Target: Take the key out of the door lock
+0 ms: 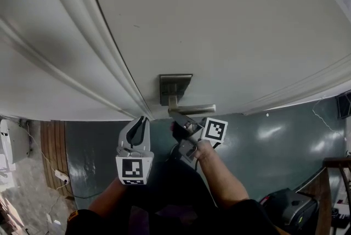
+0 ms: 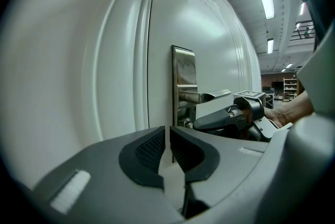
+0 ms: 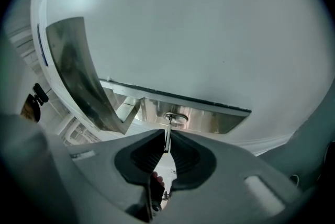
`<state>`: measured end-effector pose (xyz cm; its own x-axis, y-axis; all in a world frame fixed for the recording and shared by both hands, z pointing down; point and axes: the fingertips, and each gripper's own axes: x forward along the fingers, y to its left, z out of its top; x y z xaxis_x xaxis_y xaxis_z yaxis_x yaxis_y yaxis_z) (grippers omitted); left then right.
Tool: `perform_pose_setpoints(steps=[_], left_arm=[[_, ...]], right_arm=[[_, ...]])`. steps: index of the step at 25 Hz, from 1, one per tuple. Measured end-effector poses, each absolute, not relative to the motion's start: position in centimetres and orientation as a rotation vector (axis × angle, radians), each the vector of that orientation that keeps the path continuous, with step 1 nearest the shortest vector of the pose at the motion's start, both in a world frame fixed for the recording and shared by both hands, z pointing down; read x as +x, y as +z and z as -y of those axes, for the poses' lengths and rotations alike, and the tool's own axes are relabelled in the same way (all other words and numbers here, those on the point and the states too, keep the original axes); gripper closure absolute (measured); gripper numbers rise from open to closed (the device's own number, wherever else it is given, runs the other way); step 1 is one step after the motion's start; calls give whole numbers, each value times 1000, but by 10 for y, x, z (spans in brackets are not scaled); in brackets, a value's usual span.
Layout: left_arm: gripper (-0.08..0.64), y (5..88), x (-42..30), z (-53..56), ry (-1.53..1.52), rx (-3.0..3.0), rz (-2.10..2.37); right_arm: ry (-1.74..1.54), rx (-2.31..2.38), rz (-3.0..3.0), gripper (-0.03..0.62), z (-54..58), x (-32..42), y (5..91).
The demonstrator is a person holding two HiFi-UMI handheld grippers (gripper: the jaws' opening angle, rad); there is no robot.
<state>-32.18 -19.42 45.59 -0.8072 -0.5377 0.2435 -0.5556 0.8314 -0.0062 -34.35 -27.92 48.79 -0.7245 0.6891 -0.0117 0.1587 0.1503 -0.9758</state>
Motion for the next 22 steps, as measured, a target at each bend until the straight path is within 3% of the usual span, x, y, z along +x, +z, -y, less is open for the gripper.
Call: perform_pose_setpoints(steps=[22], left_arm=[[522, 452, -324, 205, 56, 1037, 2730]], right_arm=[[1639, -584, 2087, 577, 285, -280, 492]])
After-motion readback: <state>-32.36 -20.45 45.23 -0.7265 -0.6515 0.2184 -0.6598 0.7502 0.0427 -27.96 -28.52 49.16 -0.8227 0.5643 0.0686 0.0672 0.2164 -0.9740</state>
